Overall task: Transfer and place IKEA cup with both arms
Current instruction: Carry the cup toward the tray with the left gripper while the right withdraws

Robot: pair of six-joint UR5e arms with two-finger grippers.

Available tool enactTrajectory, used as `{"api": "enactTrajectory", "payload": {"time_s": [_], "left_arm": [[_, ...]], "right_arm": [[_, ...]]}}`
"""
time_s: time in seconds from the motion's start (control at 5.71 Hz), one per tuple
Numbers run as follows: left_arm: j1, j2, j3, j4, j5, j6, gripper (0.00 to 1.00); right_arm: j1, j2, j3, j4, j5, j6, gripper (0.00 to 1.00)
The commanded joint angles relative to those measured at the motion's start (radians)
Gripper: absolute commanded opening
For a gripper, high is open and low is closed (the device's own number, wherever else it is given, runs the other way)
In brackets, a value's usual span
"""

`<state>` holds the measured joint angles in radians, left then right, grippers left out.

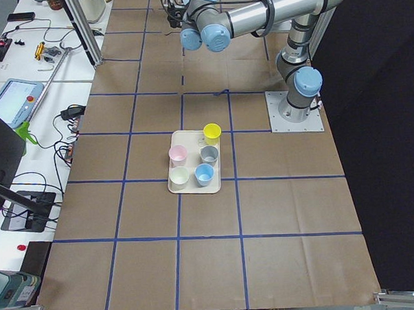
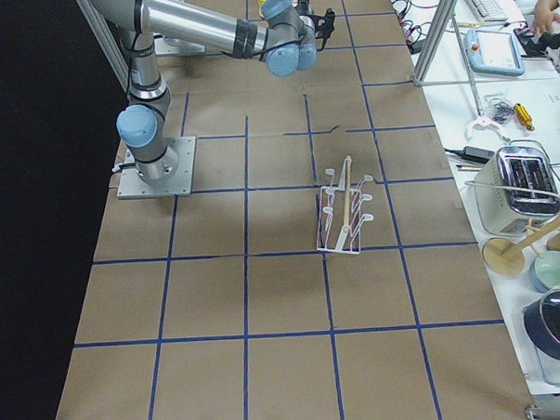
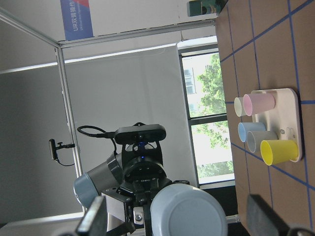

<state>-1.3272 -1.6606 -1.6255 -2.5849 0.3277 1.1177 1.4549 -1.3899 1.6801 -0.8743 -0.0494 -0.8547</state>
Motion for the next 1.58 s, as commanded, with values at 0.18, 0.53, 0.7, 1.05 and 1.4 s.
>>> {"api": "enactTrajectory", "payload": {"time_s": [0.18,0.53,0.7,1.05,1.4], "left_arm": [[0.002,0.001,0.026,0.249,0.219,-0.193,0.02],[0.003,-0.010,0.000,0.571,0.548,-0.359,0.02],[0.005,-0.045,-0.002,0.704,0.740,-0.539,0.02],[0.017,-0.108,-0.002,0.937,1.080,-0.866,0.02],[0.119,-0.177,-0.005,1.041,1.273,-0.885,0.02]], "right_arm": [[-0.122,-0.009,-0.030,-0.195,-0.517,0.204,1.00],[-0.084,-0.096,-0.027,-0.666,-1.035,0.640,1.00],[-0.058,-0.124,-0.027,-0.727,-1.196,0.646,1.00],[0.087,-0.130,-0.086,-0.795,-1.464,0.830,1.00],[0.097,-0.126,-0.102,-0.795,-1.491,0.829,1.00]]}}
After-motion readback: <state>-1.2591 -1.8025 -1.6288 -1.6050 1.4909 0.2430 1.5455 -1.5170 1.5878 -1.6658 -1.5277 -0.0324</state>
